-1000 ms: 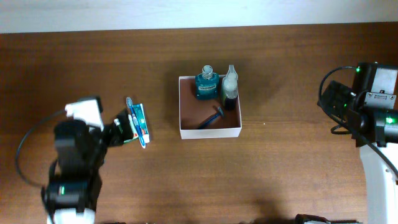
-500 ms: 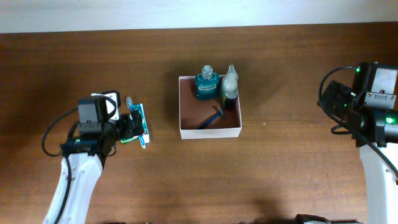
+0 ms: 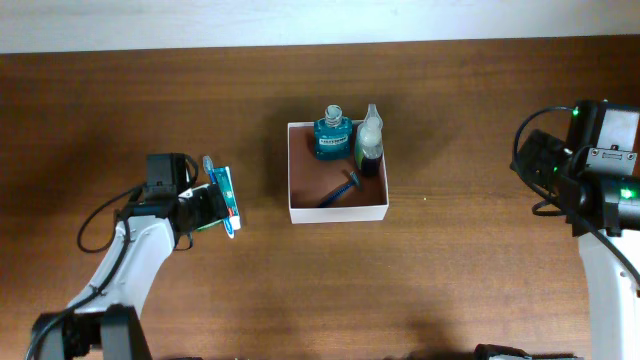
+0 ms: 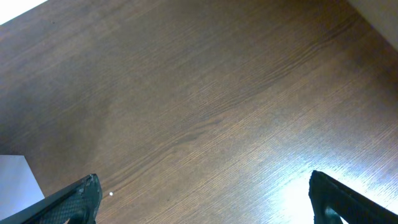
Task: Pack container
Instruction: 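Move the left gripper over the green Dettol soap bar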
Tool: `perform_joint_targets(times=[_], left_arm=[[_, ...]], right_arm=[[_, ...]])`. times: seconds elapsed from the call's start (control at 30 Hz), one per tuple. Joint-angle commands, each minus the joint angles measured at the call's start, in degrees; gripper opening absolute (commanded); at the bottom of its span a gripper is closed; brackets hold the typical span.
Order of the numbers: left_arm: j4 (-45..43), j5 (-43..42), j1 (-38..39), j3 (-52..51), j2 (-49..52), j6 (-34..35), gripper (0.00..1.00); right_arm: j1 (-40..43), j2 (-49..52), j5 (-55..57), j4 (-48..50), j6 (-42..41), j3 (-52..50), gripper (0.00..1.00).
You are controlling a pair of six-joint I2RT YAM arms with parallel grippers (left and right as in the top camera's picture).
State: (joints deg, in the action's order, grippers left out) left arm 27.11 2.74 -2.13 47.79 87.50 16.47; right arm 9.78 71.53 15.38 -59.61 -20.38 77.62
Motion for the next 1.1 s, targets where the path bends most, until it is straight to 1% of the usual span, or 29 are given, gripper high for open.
perform_joint_targets(times=[0.0,0.17,0.2,0.47,0.57,0.63,0.93,1.03,1.07], left_arm=[[-1.0,1.3,-0.3,0.8,2.1,0.9,0.93],[-1.7,3.3,-0.3,0.8,2.9,0.9,0.89],[-2.1,3.3,-0.3,0.8,2.9,0.9,0.84],[-3.1,2.6,-0.3,0.8,2.9,0.9,0.72],[-3.1,2.6,-0.3,0.8,2.9,0.9,0.73],[-3.1,2.6,-0.3,0.8,2.9,0.9,0.80],[-3.1,2.4,-0.2,0.8,2.9,0.9,0.82],[-4.0,2.4,0.3,0.8,3.7,0.8,0.83],[-4.2,2.5,0.5,0.8,4.1,0.8,0.86]], right_arm=[[0.4,0.0,0.3,0.2,-0.2,0.5,0.99],[0.4,0.0,0.3,0.2,-0.2,0.5,0.99],[0.4,0.0,0.3,0.2,-0.2,0.5,0.99],[0.4,0.0,0.3,0.2,-0.2,0.5,0.99],[0.4,0.0,0.3,0.2,-0.2,0.5,0.99],[0.4,0.0,0.3,0.2,-0.2,0.5,0.99],[0.4,0.0,0.3,0.2,-0.2,0.5,0.99],[0.4,0.0,0.3,0.2,-0.2,0.5,0.99],[0.4,0.0,0.3,0.2,-0.2,0.5,0.99]])
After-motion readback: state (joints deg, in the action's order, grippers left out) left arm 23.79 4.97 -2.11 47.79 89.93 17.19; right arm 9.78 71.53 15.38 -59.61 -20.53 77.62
